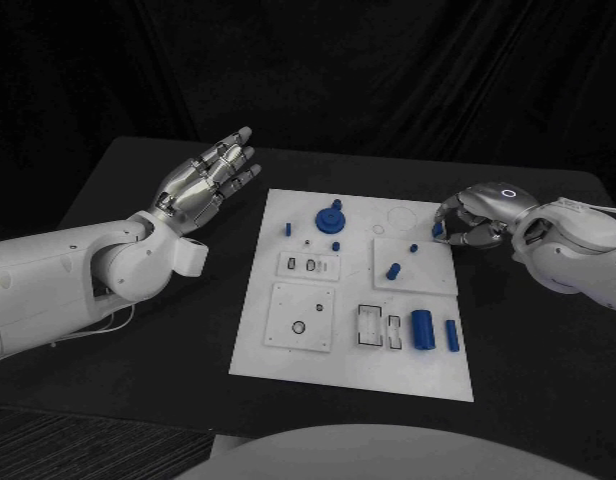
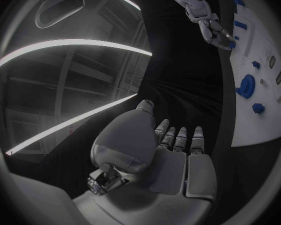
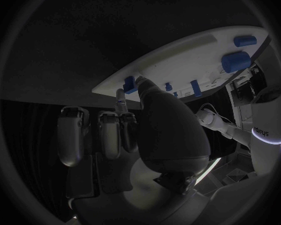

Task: Assemble the parts on the task board

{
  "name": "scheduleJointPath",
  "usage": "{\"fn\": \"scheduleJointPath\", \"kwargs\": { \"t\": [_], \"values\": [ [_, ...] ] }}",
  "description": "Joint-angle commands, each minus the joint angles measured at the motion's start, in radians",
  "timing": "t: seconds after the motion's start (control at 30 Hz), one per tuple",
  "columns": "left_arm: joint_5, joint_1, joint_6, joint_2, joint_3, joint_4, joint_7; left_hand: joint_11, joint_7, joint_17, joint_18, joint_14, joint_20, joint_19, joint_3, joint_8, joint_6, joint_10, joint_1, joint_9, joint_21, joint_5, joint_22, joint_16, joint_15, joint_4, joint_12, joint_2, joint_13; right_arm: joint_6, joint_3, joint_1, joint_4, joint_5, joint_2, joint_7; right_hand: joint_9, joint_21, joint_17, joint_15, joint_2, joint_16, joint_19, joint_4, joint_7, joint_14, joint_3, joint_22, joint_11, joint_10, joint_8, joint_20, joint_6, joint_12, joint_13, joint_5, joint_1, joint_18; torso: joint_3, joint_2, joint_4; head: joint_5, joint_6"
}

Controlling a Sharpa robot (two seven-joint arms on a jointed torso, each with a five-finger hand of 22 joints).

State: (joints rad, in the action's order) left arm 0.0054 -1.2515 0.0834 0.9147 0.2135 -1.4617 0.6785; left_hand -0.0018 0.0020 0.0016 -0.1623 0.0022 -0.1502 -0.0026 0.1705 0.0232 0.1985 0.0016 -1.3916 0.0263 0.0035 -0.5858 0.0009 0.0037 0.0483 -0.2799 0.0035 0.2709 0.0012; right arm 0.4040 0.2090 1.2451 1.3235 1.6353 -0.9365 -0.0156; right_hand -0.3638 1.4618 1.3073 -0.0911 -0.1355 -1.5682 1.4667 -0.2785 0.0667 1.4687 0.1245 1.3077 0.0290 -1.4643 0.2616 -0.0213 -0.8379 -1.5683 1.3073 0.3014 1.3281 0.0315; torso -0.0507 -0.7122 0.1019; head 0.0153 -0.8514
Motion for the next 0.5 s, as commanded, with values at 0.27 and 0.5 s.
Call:
{"fn": "scheduleJointPath", "kwargs": {
  "t": [0.27, 0.5],
  "values": [
    [0.000, 0.001, 0.017, -0.001, -0.001, 0.000, 0.018, 0.008, 0.005, -0.002, -0.010, -0.002, -0.007, 0.003, -0.005, 0.004, -0.001, -0.002, -0.010, 0.001, -0.003, -0.002, -0.001, -0.004, 0.007, -0.002, -0.003, 0.000, -0.001, -0.006, 0.000, -0.004, -0.009, 0.001, 0.008, 0.017, -0.012, -0.005, 0.251, 0.006, 0.006, 0.008, 0.049, 0.005, 0.001, 0.099, 0.003, 0.225, -0.006, -0.106, 0.023, -0.006, 0.002, -0.003, 0.263, 0.020, 0.017, -0.002, 0.0001, 0.000, 0.0001, -0.001, -0.004],
    [0.000, 0.001, 0.019, -0.002, -0.001, 0.001, 0.016, 0.007, 0.005, -0.002, -0.010, -0.002, -0.008, 0.003, -0.005, 0.004, -0.001, -0.002, -0.011, 0.001, -0.003, -0.003, -0.001, -0.004, 0.008, -0.002, -0.003, 0.000, -0.001, 0.001, -0.001, -0.004, -0.013, 0.005, 0.011, 0.017, -0.036, -0.007, 0.252, 0.001, 0.025, 0.007, 0.048, 0.010, -0.009, 0.099, 0.010, 0.224, 0.001, -0.106, 0.066, -0.003, 0.008, -0.003, 0.263, 0.094, 0.021, -0.002, -0.0001, 0.000, 0.0002, -0.001, -0.007]
  ]
}}
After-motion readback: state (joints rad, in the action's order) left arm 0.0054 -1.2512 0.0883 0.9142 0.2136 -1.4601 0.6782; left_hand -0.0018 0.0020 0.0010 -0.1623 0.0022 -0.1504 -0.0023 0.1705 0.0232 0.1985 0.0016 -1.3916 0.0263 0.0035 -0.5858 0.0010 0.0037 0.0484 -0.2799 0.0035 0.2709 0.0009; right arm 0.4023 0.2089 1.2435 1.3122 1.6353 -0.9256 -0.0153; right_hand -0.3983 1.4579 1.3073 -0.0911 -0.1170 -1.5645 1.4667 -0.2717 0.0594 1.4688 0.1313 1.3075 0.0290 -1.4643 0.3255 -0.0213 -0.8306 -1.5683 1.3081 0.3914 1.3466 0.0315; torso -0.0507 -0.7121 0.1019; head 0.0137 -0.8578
